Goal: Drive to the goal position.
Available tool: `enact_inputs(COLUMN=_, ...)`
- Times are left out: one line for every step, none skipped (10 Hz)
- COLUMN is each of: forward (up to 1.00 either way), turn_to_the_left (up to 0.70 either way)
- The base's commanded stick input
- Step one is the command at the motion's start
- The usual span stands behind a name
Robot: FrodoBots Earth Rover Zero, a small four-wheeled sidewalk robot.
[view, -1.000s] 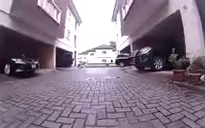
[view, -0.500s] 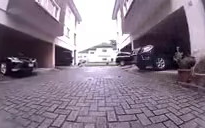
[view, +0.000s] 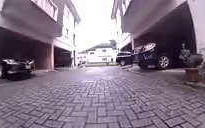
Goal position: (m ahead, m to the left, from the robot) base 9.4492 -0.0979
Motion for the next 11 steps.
enact_inputs(forward=0.5, turn_to_the_left=0.0)
enact_inputs(forward=0.5, turn_to_the_left=0.0)
enact_inputs(forward=0.5, turn_to_the_left=0.0)
enact_inputs(forward=0.5, turn_to_the_left=0.0)
enact_inputs(forward=0.5, turn_to_the_left=0.0)
enact_inputs(forward=0.5, turn_to_the_left=0.0)
enact_inputs(forward=0.5, turn_to_the_left=0.0)
enact_inputs(forward=0.5, turn_to_the_left=0.0)
enact_inputs(forward=0.5, turn_to_the_left=0.0)
enact_inputs(forward=0.5, turn_to_the_left=0.0)
enact_inputs(forward=0.5, turn_to_the_left=0.0)
